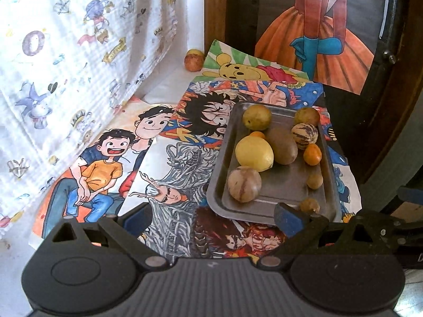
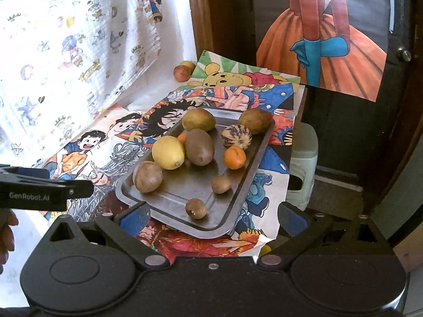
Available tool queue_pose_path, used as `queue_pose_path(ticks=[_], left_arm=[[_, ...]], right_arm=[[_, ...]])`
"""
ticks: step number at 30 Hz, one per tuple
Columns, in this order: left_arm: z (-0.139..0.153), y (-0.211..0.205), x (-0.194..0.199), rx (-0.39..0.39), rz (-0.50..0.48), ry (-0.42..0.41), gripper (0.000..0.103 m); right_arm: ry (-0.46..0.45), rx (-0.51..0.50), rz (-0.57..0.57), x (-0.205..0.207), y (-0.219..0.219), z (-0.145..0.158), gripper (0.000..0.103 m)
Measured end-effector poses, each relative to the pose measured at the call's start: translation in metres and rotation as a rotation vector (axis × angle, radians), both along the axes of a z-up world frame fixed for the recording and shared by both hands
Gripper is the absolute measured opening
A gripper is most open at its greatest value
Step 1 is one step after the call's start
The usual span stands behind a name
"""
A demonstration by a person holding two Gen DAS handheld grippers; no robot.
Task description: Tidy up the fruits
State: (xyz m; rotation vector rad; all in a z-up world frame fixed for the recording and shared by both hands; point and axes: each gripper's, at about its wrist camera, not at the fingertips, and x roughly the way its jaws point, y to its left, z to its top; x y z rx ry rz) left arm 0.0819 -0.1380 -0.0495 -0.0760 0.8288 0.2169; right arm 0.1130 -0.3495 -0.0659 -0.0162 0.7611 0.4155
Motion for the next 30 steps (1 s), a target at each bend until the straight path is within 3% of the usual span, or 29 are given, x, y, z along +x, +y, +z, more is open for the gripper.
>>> queue_pose_path(ticks=[10,26,30], left_arm=[[0.0,0.021,-0.016,-0.027,-0.054,-0.014,0.101],[0.02,0.061,-0.054,-0.043,-0.24,-0.015,0.102],[0.016,0.059,-0.059,-0.039,-0.267,-0.019,0.102]], right_arm=[[-0.02,-0.02,-0.066,-0.026,0.024,0.008,0.102],[-0.129,0.002,-0.381,-0.122,0.058,0.02,0.102],[-0.128,0.011,-0.403,-0.141,0.064,0.02,0.102]])
